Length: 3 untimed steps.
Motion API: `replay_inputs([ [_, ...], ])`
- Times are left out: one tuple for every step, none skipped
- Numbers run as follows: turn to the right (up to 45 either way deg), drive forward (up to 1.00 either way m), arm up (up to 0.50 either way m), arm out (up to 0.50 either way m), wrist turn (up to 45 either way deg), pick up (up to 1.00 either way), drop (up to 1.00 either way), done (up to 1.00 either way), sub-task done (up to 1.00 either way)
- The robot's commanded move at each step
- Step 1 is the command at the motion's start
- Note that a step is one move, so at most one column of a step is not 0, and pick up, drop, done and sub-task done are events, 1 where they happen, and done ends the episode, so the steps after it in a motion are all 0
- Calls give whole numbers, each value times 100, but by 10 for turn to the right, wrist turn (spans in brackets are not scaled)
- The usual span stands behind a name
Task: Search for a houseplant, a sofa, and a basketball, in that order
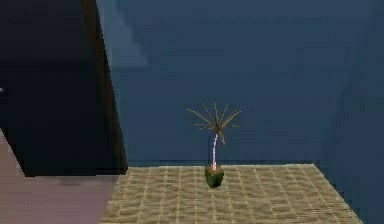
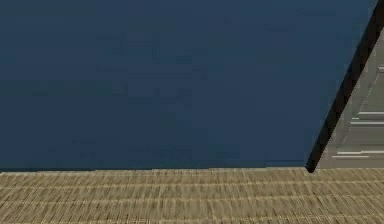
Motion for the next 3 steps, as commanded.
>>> replay_inputs([
  [-420,0,0,0,0,0,0,0,0],
  [0,45,0,0,0,0,0,0,0],
  [-450,0,0,0,0,0,0,0,0],
])
